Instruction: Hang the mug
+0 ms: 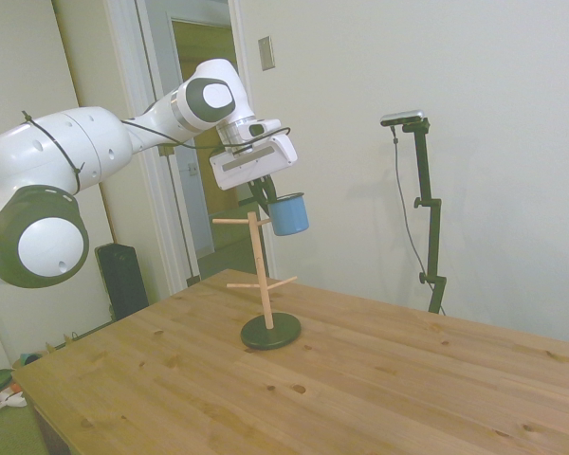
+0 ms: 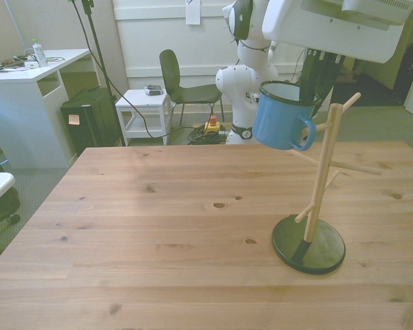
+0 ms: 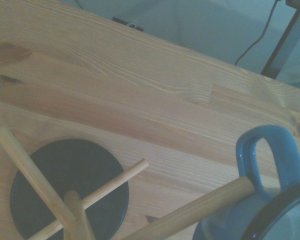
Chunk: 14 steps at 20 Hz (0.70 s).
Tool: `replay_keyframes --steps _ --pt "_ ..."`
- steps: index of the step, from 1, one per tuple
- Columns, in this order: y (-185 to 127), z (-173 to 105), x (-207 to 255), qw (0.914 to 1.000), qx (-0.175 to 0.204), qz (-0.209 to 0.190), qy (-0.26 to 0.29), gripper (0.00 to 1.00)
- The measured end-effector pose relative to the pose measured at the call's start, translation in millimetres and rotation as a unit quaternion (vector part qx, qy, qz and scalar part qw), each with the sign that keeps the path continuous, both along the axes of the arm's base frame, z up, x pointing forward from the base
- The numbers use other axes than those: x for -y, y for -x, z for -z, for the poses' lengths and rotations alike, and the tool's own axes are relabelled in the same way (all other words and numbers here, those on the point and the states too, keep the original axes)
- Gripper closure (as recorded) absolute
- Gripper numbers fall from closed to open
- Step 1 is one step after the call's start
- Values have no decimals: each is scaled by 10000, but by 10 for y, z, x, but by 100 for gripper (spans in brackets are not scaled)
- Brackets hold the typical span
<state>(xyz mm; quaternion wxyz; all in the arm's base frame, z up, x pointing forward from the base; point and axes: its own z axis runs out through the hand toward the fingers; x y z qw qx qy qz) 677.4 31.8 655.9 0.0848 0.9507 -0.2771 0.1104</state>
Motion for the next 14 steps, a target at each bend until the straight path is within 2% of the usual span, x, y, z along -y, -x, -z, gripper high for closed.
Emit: replay_keyframes --steps 14 --pt "44 107 -382 9995 -124 -201 194 100"
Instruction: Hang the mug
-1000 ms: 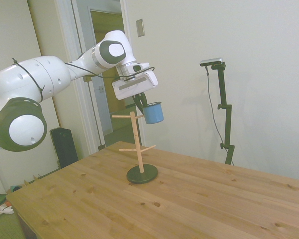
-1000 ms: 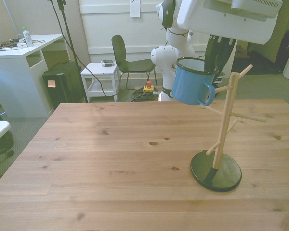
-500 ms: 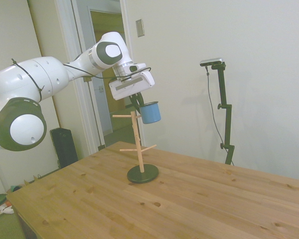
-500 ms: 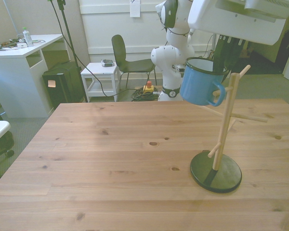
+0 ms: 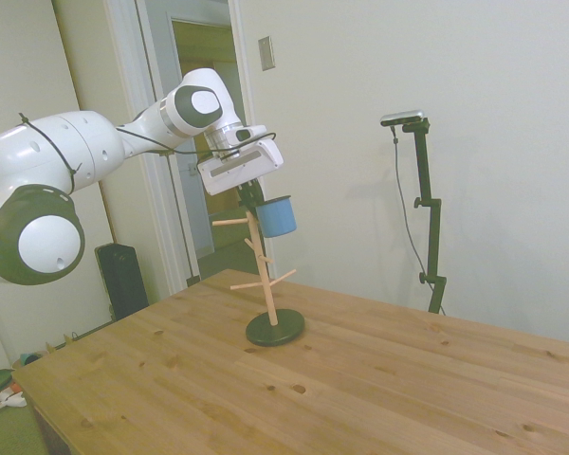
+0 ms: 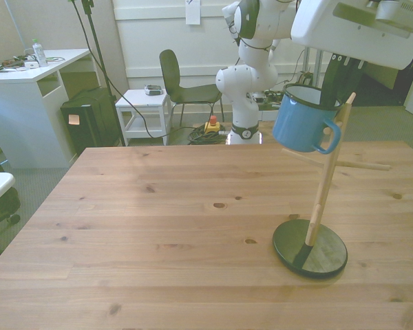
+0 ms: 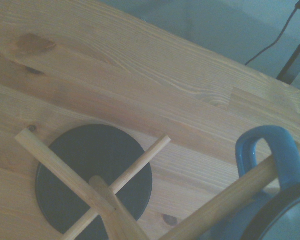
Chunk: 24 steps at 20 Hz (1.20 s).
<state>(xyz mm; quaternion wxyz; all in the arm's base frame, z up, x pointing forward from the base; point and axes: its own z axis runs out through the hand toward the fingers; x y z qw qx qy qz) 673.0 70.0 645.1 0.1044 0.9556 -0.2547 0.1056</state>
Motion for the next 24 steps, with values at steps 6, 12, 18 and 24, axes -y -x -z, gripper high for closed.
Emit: replay_keyframes --steps 6,12,18,24 --pt "78 42 -39 10000 4 -42 62 100" --pt "208 74 30 10000 4 -42 42 100" --pt "267 128 95 10000 -38 60 34 0" --pt "333 99 118 10000 -8 76 16 0"
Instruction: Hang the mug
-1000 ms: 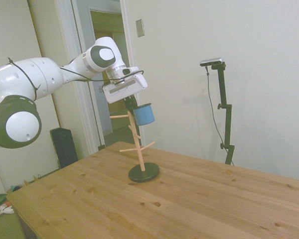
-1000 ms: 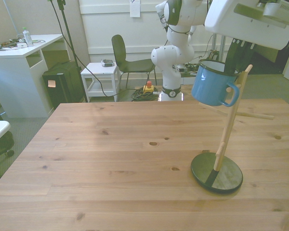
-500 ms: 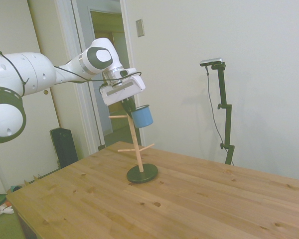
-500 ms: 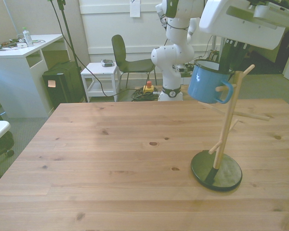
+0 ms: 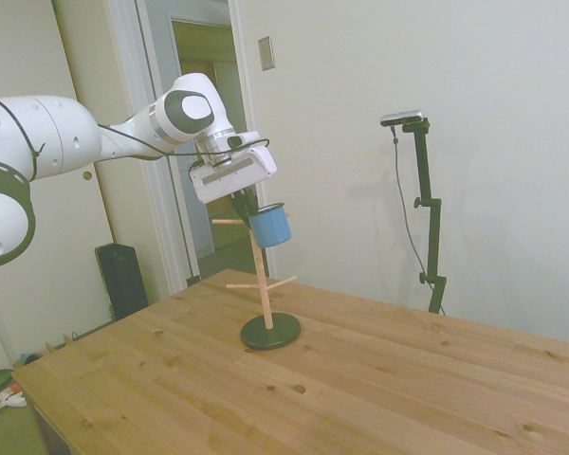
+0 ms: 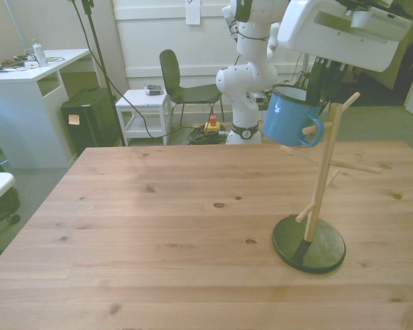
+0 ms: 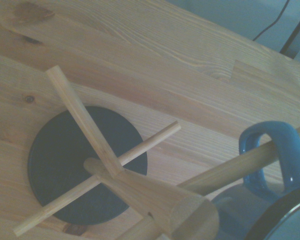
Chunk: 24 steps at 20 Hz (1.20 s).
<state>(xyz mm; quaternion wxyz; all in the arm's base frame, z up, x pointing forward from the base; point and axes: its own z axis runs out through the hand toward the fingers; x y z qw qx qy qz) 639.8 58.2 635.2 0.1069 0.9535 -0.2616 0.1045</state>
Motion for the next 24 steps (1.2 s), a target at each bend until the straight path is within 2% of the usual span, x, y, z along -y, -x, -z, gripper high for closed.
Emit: replay_keyframes --steps 16,19,24 --pt "219 26 100 10000 29 53 -58 0" --pt "391 -34 246 9998 96 144 -134 0" --pt "945 -123 679 9969 304 503 -531 0"
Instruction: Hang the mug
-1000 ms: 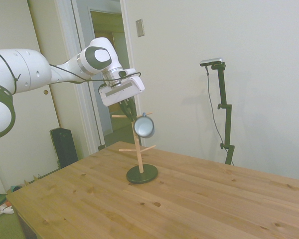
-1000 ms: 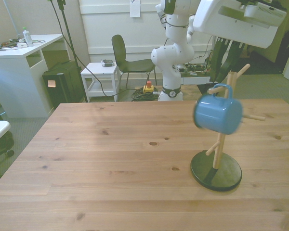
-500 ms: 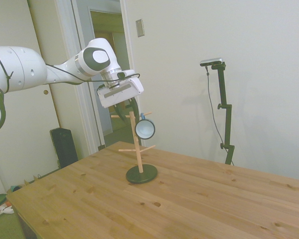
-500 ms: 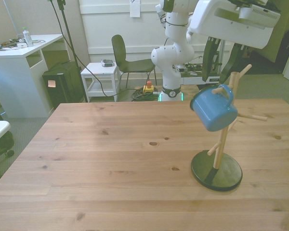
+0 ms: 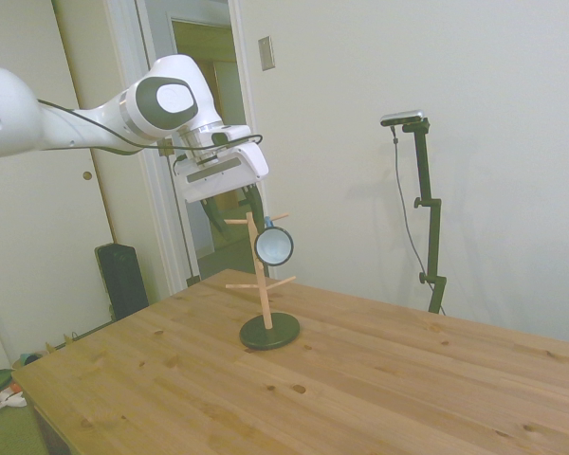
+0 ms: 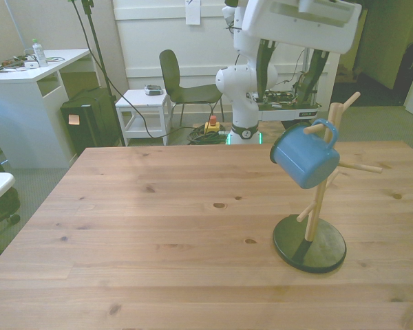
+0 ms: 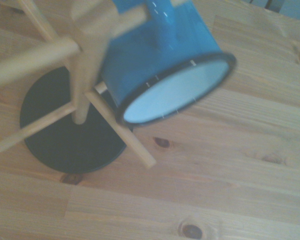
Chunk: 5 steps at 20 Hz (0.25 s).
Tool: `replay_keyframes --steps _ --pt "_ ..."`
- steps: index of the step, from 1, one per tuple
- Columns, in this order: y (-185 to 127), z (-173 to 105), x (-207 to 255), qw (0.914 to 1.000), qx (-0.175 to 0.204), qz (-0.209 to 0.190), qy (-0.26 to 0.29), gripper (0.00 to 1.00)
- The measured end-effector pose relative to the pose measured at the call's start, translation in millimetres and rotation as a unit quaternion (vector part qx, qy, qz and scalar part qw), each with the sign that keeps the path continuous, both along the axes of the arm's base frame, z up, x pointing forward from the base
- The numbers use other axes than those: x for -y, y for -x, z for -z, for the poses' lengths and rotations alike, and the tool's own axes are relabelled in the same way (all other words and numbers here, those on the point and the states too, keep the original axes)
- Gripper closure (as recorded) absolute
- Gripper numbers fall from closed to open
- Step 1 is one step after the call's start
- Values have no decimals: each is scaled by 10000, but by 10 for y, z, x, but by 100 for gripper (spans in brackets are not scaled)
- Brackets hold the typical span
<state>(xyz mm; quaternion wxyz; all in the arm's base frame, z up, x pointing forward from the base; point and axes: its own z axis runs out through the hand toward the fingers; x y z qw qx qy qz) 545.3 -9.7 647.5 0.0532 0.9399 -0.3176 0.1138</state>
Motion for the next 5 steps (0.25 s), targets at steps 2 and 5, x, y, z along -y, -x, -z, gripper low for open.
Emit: replay_keyframes --steps 2,5 --pt "204 57 229 9994 120 212 -246 0" --pt "464 336 553 9964 200 563 -609 0"
